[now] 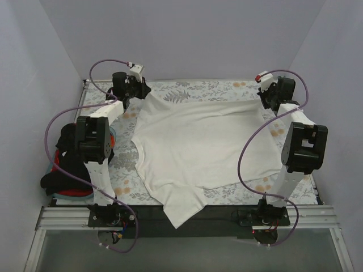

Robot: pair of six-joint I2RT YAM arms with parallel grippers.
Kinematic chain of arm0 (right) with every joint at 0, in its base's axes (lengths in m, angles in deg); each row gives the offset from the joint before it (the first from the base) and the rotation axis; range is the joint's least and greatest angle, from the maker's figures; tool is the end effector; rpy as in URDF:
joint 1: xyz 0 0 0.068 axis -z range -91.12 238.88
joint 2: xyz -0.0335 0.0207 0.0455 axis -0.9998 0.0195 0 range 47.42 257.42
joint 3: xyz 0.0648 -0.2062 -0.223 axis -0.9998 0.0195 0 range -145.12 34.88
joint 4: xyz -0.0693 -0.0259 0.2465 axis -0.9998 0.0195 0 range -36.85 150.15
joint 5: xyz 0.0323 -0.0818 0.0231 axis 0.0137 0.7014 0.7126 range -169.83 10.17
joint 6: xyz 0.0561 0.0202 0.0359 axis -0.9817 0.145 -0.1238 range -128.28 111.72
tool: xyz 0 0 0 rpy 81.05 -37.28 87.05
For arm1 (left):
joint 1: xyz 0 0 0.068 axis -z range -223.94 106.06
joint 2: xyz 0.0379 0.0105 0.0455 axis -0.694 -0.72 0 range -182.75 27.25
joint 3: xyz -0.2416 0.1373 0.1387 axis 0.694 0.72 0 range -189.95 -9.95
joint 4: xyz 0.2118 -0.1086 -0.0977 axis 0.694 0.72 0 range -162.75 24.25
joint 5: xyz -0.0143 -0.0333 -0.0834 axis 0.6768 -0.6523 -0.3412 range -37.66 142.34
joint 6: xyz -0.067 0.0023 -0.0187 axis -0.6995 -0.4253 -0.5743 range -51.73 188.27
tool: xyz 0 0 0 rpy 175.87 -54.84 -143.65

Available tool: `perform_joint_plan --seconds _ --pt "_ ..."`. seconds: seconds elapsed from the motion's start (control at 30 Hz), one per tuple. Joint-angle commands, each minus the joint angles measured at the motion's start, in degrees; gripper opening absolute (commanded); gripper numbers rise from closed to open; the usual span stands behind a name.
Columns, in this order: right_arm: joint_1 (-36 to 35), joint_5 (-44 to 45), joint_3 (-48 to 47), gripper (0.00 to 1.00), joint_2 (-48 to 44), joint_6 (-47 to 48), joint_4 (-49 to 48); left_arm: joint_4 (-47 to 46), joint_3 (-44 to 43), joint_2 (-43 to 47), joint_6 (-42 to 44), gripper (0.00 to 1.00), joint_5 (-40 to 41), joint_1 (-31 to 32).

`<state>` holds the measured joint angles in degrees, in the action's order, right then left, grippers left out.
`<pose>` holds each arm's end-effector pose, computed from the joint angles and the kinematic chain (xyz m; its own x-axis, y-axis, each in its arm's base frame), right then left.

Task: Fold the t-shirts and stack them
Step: Flatten the tshirt out

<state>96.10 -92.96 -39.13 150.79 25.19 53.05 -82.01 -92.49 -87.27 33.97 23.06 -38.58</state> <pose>0.4400 -0.0428 0.2793 -0.3636 -0.4954 -0.7889 -0.3293 0.8605 -0.3886 0.4906 -0.0740 0.2648 -0.6167 -0.4358 -0.6555 0.2217 0.7029 -0.6759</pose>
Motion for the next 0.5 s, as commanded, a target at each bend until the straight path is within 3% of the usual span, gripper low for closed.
perform_joint_plan --seconds 0.0,0.2,0.27,0.3,0.37,0.43,0.47 --pt "-1.07 5.73 -7.71 0.01 4.09 2.12 -4.82 -2.96 -10.77 -6.11 2.4 0.0 1.58 0.35" --pt "-2.57 12.86 -18.59 0.01 13.68 -0.69 -2.29 -0.77 -25.89 -18.61 1.08 0.0 5.28 0.26" --pt "-2.57 15.05 -21.68 0.08 15.36 -2.27 1.92 1.77 -31.15 -20.91 0.64 0.11 5.37 0.26" --pt "-2.57 16.28 -22.65 0.18 15.98 -2.71 2.9 4.48 -32.75 -22.31 0.29 0.38 5.28 0.26" --pt "-2.48 16.73 -24.33 0.55 15.46 -3.5 6.94 8.71 -36.27 -22.94 -1.28 0.67 7.56 0.26" --pt "-2.48 14.8 -23.98 0.98 12.57 -2.54 11.84 15.48 -37.96 -21.11 -2.95 0.73 9.32 -0.27" --pt "-2.39 13.58 -23.54 0.98 11.42 -2.01 13.62 17.58 -37.43 -18.05 -3.83 0.73 8.28 -0.62"
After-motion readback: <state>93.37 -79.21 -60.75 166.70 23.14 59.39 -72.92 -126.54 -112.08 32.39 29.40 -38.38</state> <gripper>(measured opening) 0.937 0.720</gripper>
